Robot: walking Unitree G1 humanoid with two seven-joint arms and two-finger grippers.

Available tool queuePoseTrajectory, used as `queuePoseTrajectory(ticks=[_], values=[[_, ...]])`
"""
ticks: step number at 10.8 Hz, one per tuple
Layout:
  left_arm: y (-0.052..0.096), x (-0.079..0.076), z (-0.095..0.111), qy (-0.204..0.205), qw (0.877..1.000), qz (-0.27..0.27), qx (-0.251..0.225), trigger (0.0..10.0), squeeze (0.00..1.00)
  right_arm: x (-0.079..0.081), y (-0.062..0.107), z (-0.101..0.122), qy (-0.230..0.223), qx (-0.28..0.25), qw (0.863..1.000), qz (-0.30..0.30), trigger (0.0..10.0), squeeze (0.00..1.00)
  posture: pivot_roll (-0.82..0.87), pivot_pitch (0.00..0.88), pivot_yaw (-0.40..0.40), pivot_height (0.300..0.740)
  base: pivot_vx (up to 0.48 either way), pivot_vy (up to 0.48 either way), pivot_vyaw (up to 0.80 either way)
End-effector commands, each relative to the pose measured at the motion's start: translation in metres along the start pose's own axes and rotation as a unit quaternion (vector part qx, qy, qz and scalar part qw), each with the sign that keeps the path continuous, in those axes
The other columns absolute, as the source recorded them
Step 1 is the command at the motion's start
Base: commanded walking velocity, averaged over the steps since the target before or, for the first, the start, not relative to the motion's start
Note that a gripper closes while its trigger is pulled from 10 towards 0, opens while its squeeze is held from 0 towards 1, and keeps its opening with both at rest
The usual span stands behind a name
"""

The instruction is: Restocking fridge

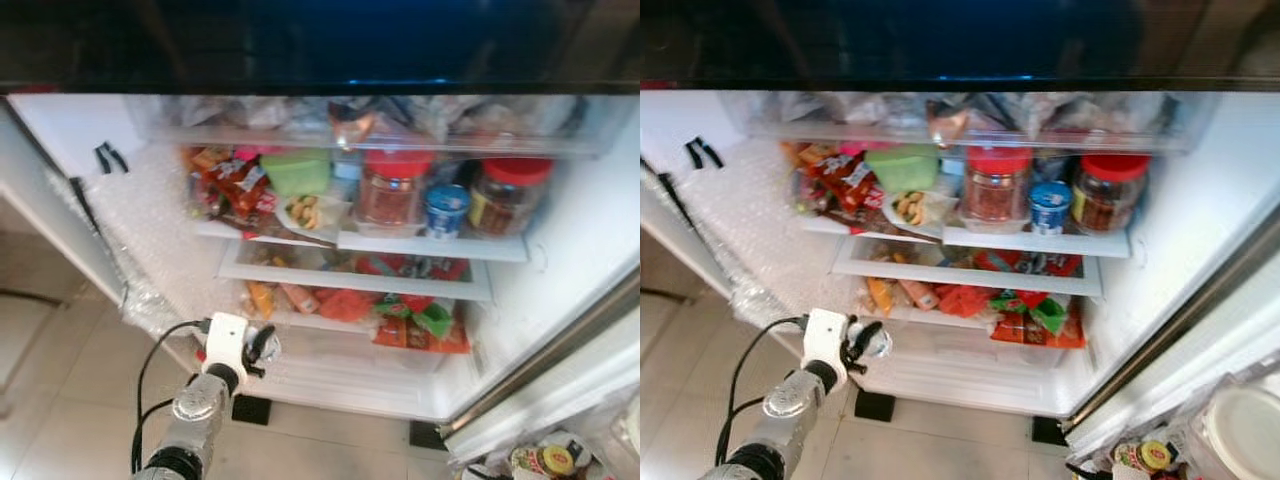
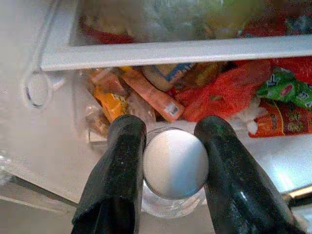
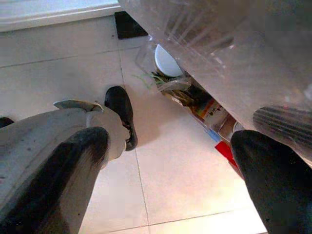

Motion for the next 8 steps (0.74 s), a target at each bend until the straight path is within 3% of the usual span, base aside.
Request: queuePoseTrajectory(ticks=[1,6,8], values=[[0.001,0.001,0.009,-0.007,0.999,-0.002,-0.033,10.0,0.00,-0.002,0.000,0.000,-0.005,-0.006,1.000,-0.003,10.0,0.00,-0.05,0.106,0.086,0.740,0.000,0.000,0.00],[0.000,-0.012,0.019,-0.026,0.997,-0.028,-0.061,10.0,0.00,0.000,0.000,-0.001,-0.018,-0.010,1.000,-0.002,10.0,0.00,-0.06,0.111,0.103,0.740,0.000,0.000,0.00],[-0.001,-0.014,0.021,-0.030,0.997,-0.037,-0.060,10.0,0.00,0.001,0.000,-0.001,-0.015,-0.010,1.000,-0.002,10.0,0.00,-0.07,0.102,0.108,0.711,0.000,0.000,0.00]])
Point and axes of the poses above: a point about 5 cm out from each wrist's last joint towards the gripper, its own y axis pointing back from the gripper into the wrist, its own z axis along the axis of the wrist's last joint, x = y × z, the point moved 1 cm from there along -y, pointing out of the wrist towards the gripper, and after that the axes turned 6 degrees about y, right-handed, at the moved point
